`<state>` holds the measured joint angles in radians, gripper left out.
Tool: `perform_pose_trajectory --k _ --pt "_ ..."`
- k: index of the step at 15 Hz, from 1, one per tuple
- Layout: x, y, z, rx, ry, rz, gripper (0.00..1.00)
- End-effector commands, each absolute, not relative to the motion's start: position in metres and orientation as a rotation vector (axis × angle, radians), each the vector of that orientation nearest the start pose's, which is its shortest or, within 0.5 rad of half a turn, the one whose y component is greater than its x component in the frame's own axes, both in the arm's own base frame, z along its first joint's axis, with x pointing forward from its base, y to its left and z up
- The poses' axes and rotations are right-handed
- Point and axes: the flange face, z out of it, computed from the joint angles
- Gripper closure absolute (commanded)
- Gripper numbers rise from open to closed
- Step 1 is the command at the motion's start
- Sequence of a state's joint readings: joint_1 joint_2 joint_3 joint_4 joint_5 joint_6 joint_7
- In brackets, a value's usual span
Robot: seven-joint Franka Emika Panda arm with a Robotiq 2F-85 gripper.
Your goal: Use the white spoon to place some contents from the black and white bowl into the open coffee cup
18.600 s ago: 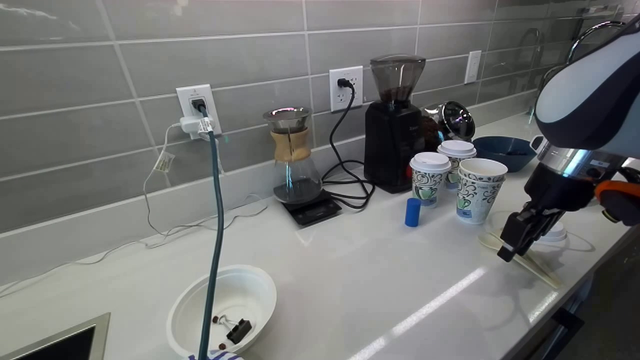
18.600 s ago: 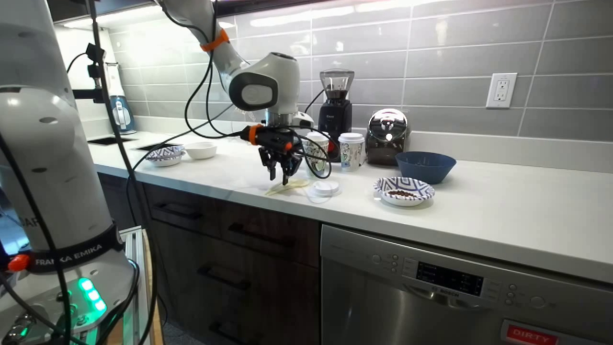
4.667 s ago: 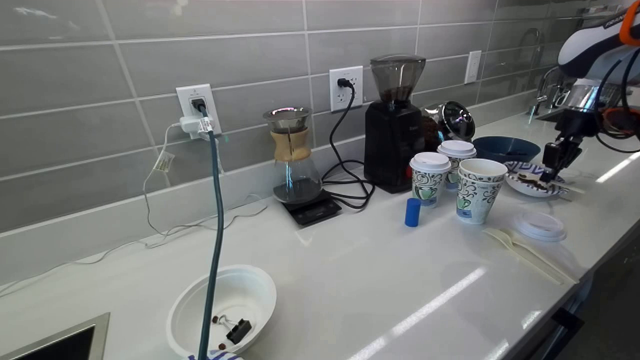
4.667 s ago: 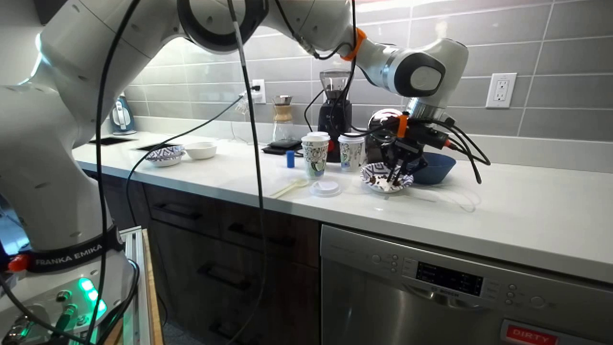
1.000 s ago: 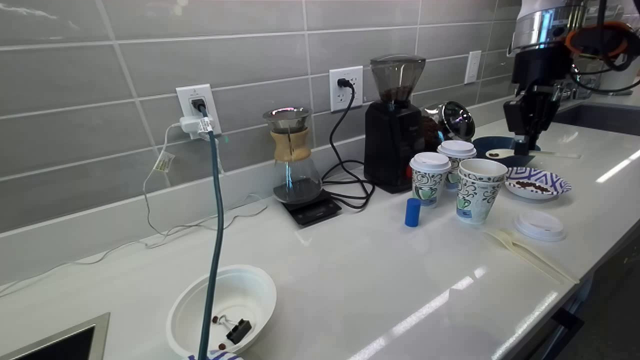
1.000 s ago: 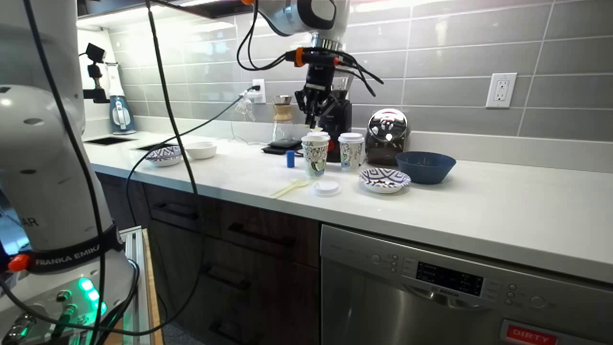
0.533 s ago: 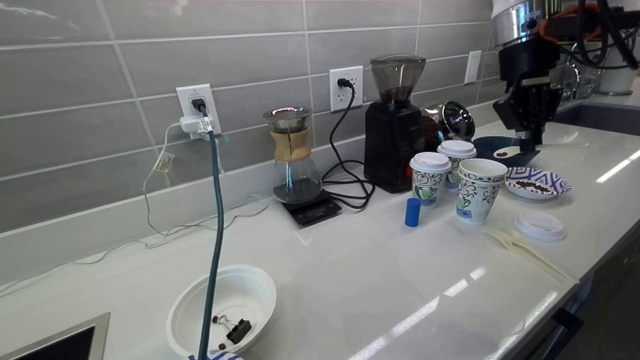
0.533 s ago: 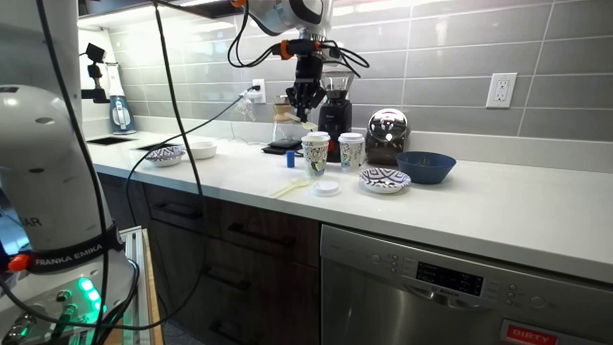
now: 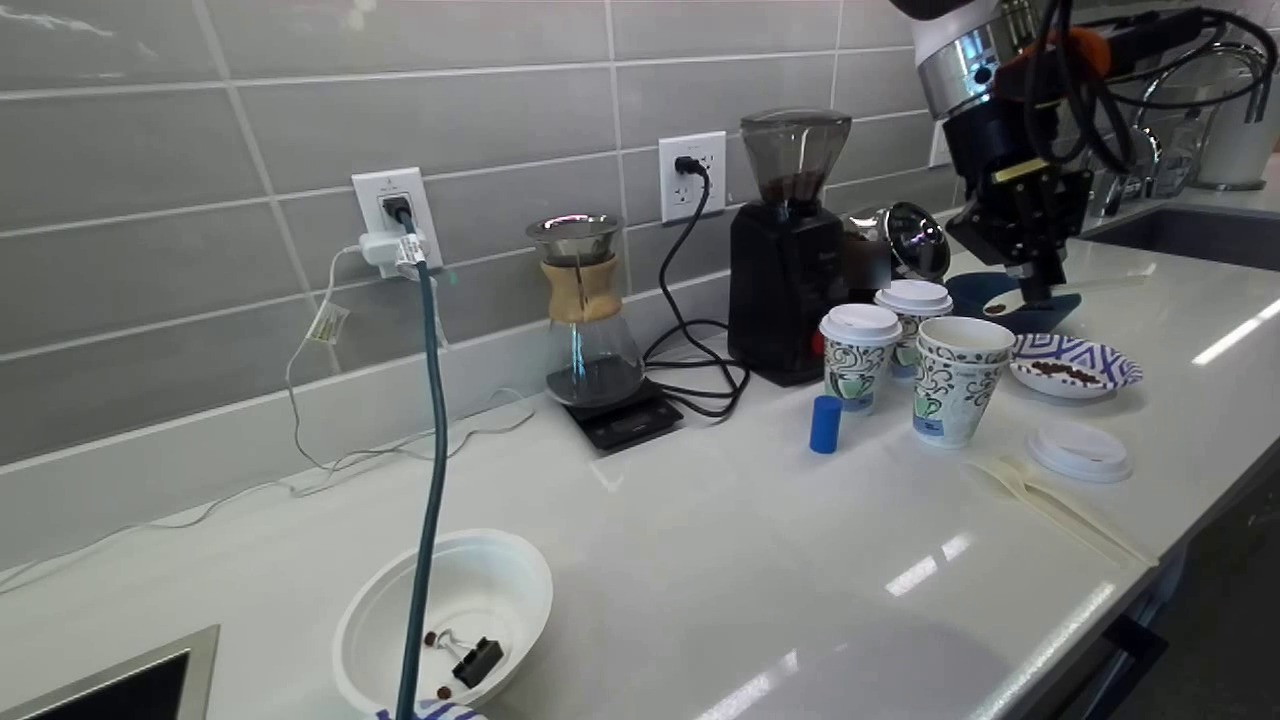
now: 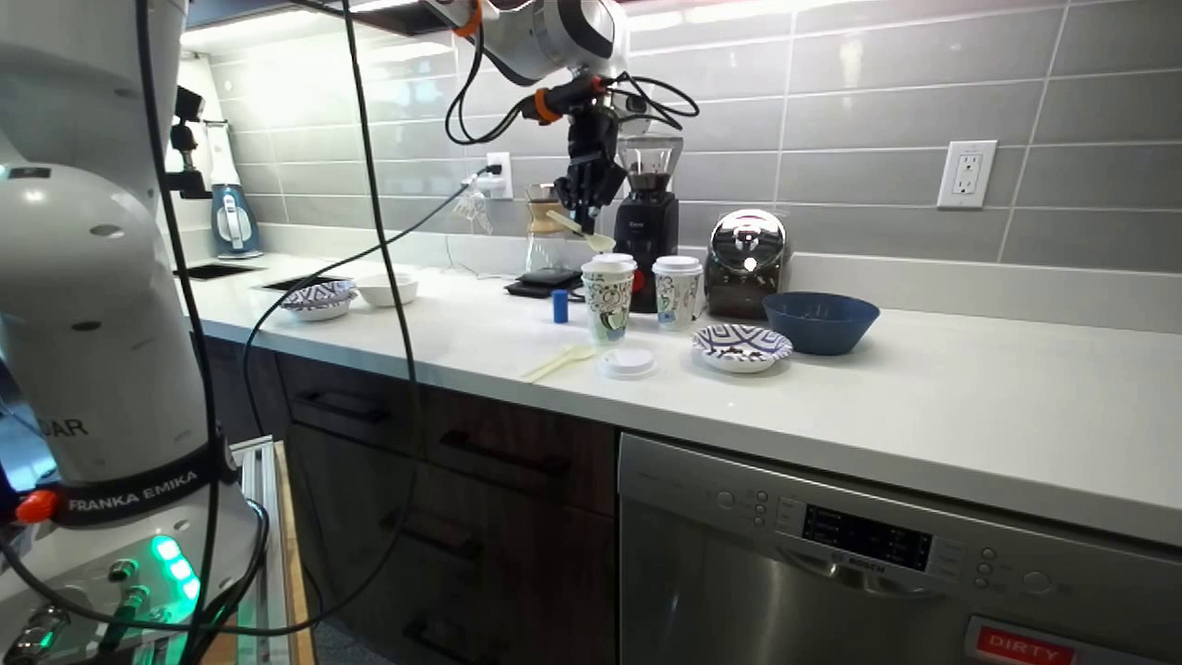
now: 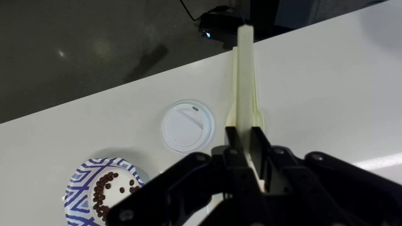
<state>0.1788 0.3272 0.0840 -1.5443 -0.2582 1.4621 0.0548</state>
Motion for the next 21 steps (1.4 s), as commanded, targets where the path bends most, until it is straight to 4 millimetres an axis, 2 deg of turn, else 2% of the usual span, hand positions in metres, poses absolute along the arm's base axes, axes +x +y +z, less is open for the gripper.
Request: perform_pose_trajectory --k 1,10,13,16,18,21 --pt "0.615 0.137 0.436 -3.427 -0.308 0.694 0.97" --pt "0.628 0.169 0.418 -3.542 -0.094 0.872 0.97" --pt "0.631 0.17 0.421 -3.546 -0.092 0.889 0.97" --pt "0.634 0.153 0.438 -3.464 -0.153 0.803 0.97" --pt "0.637 0.133 0.448 -3.423 -0.185 0.741 0.97" --pt "0.649 0.097 0.449 -3.343 -0.384 0.615 0.97"
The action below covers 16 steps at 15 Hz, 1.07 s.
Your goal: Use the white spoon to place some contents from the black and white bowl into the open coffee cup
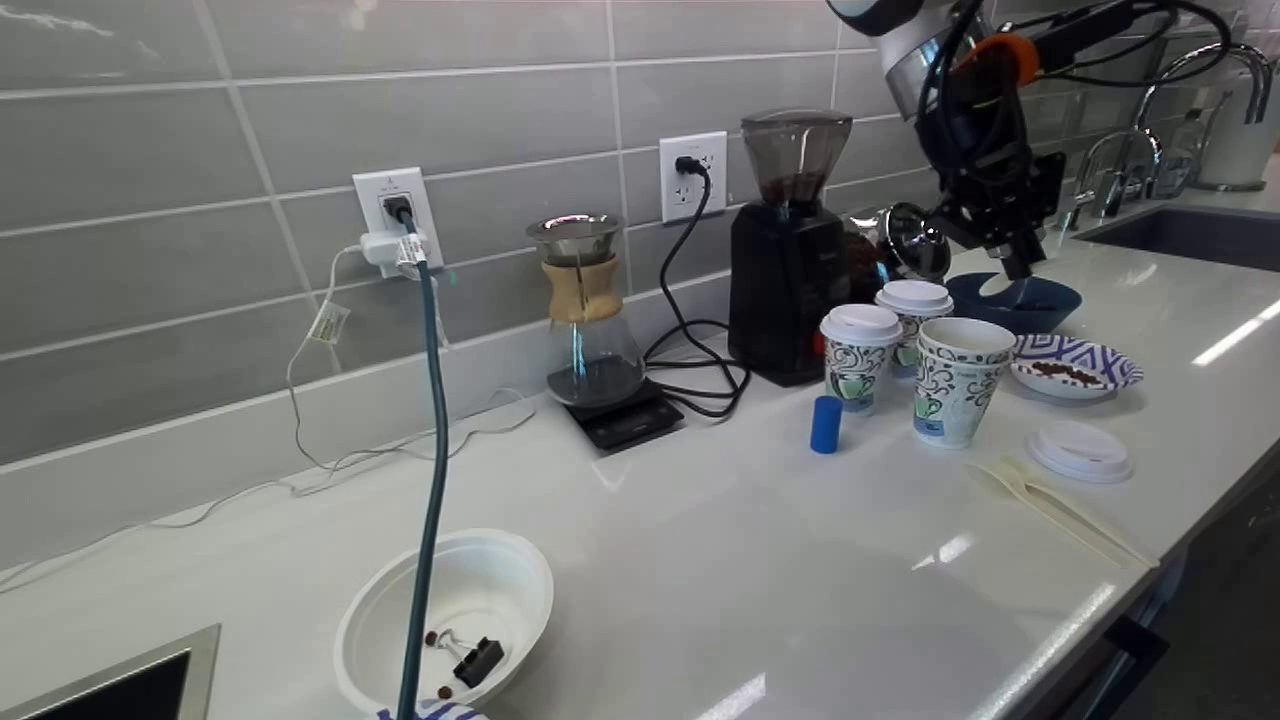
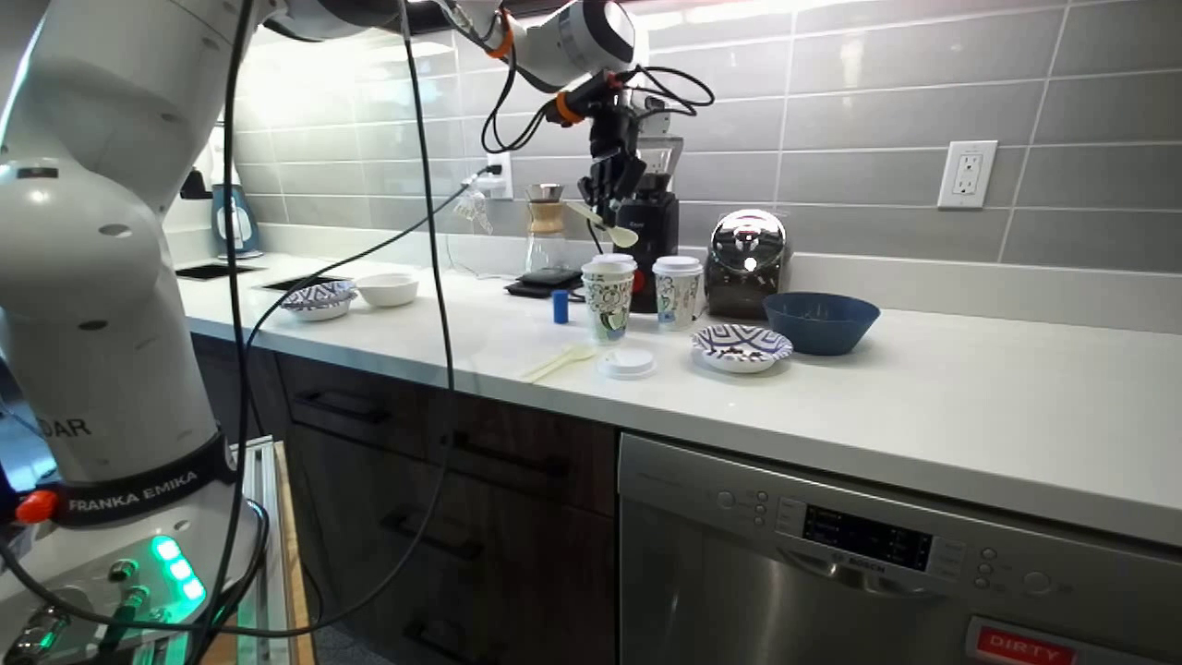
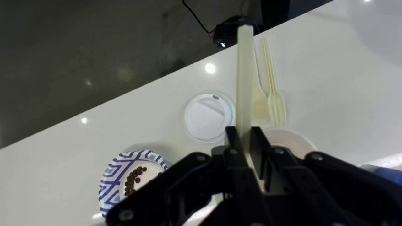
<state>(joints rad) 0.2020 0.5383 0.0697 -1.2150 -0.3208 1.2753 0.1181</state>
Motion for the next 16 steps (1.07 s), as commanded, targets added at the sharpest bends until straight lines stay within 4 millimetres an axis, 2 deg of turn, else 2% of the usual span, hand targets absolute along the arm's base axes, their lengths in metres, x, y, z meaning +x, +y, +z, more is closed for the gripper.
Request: perform_pose_trajectory --k 1,5,10,13,16 --pt "0.655 0.081 0.447 -3.327 -0.449 0.552 0.97" --pt "0.671 0.02 0.427 -3.215 -0.609 0.313 0.97" --pt "0.665 -0.046 0.377 -3.036 -0.587 0.222 0.97" --pt "0.655 -0.073 0.357 -2.966 -0.521 0.184 0.97" --pt "0.648 -0.089 0.344 -2.921 -0.467 0.149 0.97"
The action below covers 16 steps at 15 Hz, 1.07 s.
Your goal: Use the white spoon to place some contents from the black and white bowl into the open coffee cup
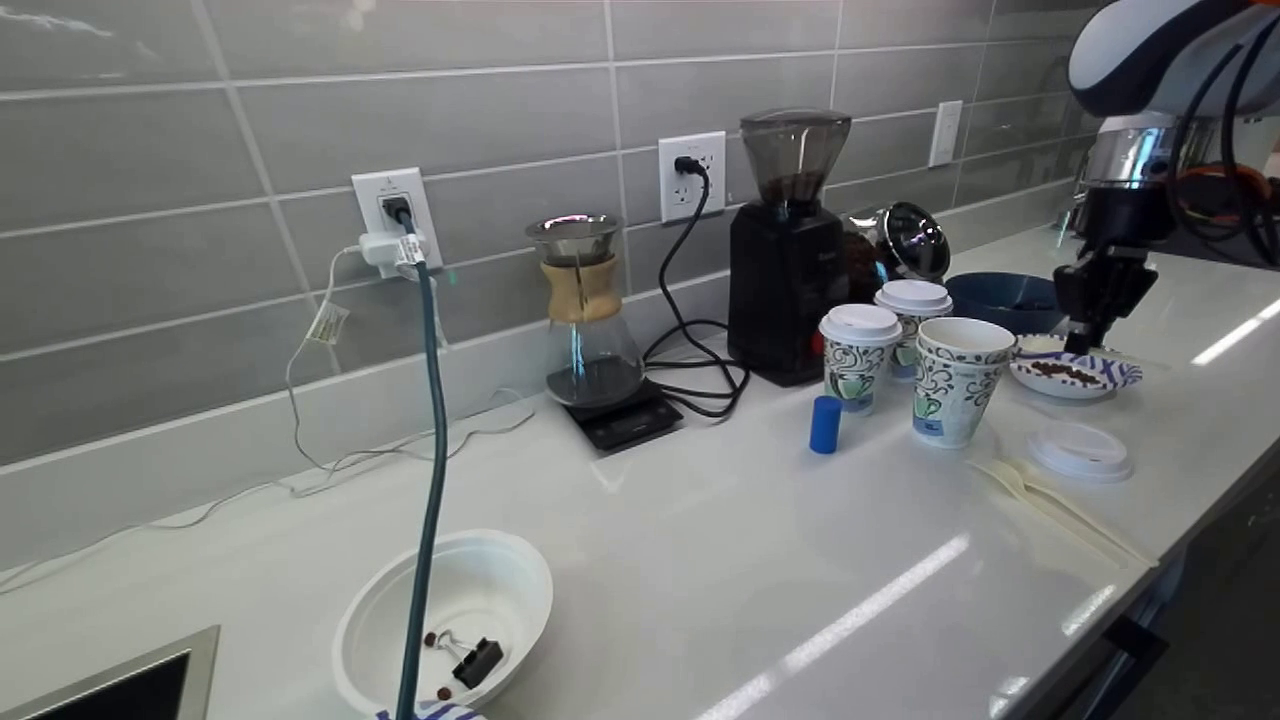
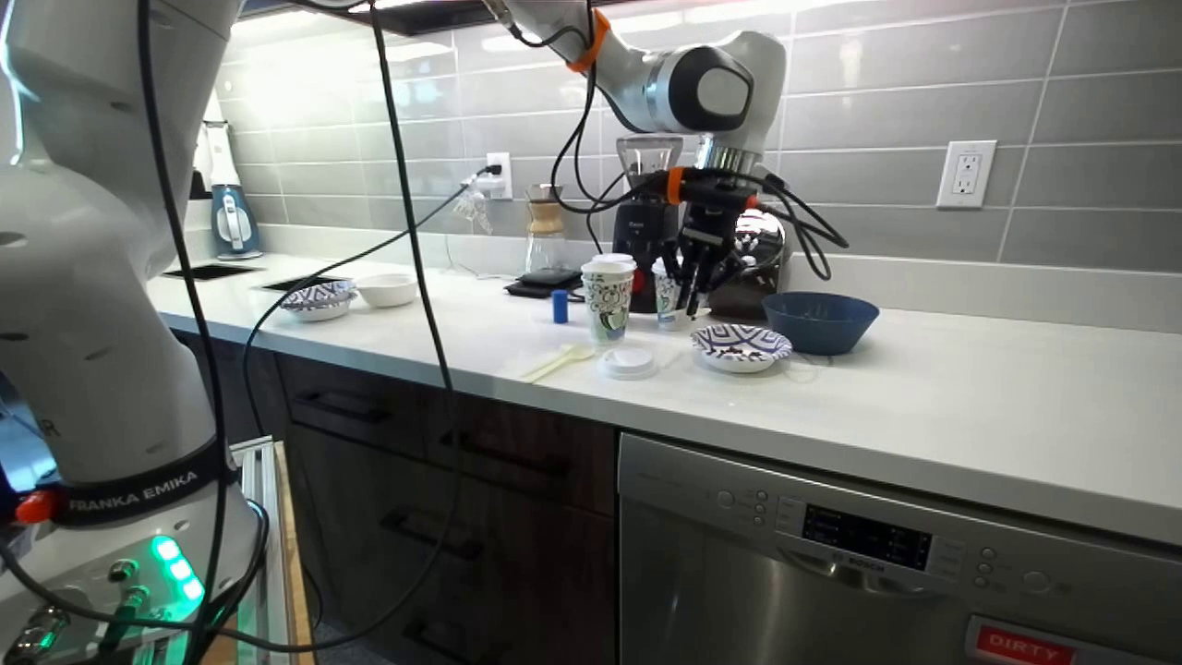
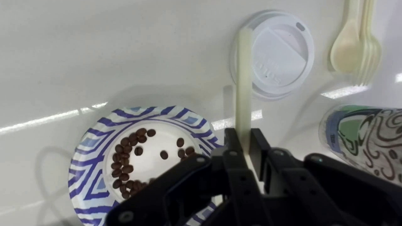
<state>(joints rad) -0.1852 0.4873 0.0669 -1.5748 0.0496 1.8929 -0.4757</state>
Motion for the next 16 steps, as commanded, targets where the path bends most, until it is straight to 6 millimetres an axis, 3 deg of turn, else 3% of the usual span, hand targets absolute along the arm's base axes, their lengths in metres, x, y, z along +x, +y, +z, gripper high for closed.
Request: perform_pose_trajectory --k 1,8,15,16 --pt "0.646 -0.092 0.341 -2.913 -0.453 0.148 0.97" --pt "0.635 -0.108 0.331 -2.879 -0.265 0.156 0.97" --pt "0.636 -0.121 0.342 -2.887 -0.035 0.147 0.97" --pt "0.636 -0.116 0.349 -2.885 -0.083 0.124 0.97"
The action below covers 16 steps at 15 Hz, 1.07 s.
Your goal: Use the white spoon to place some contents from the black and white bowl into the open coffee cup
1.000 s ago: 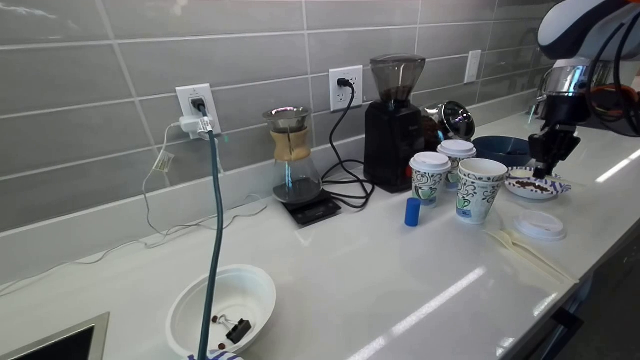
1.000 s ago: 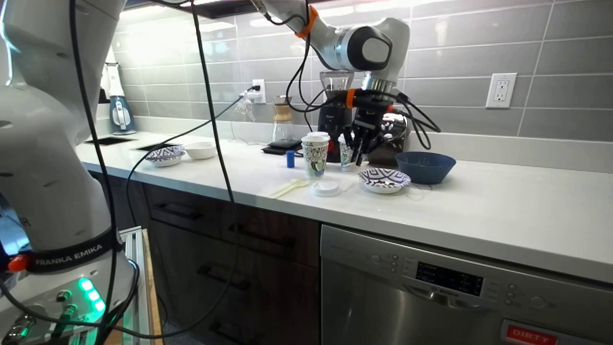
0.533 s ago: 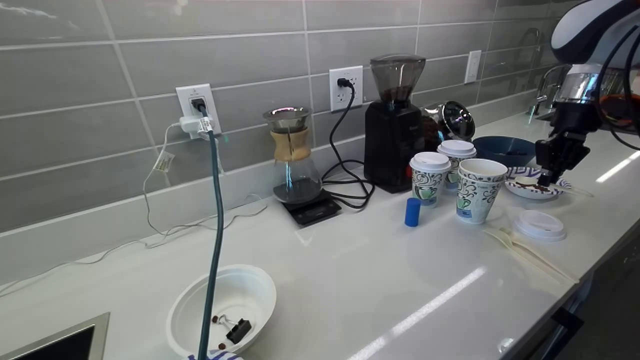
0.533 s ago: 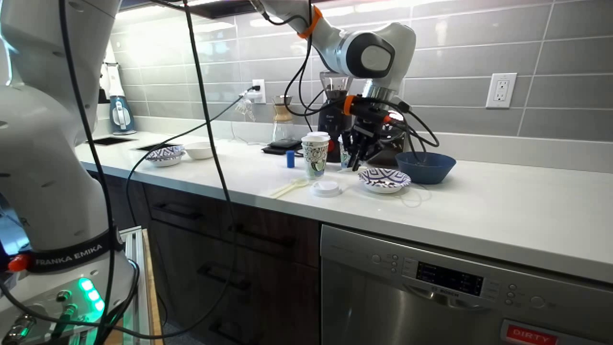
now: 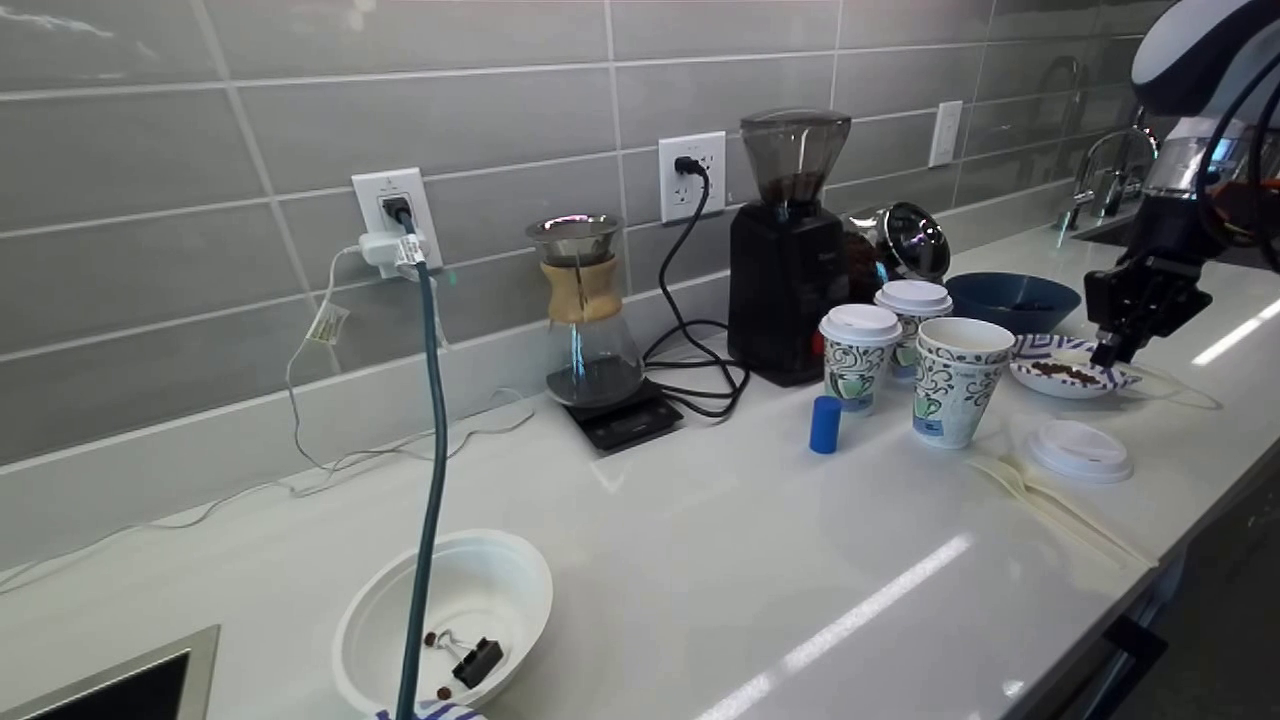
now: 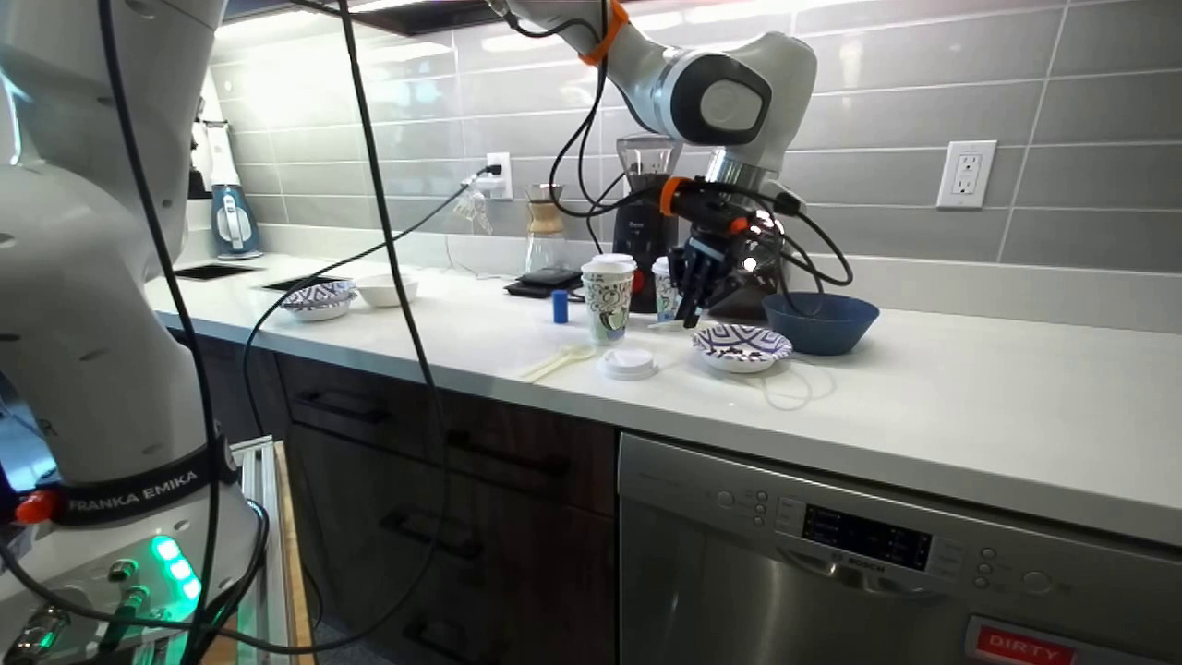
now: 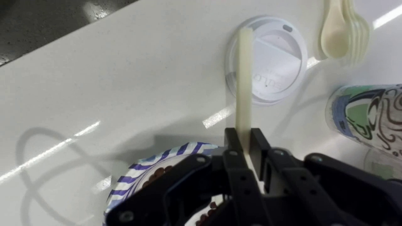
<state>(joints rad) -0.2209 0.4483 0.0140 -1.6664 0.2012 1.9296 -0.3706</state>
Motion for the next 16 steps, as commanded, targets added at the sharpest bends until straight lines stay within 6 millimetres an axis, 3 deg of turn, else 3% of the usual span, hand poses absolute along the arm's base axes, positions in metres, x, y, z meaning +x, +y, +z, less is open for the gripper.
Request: perform_pose_trajectory --k 1,6,7,16 --pt "0.639 -0.121 0.337 -2.902 -0.103 0.175 0.86" --pt "0.64 -0.119 0.346 -2.902 -0.106 0.153 0.86" --pt "0.64 -0.119 0.346 -2.902 -0.106 0.153 0.97" --pt "0.689 -0.134 0.347 -2.936 0.093 0.206 0.97"
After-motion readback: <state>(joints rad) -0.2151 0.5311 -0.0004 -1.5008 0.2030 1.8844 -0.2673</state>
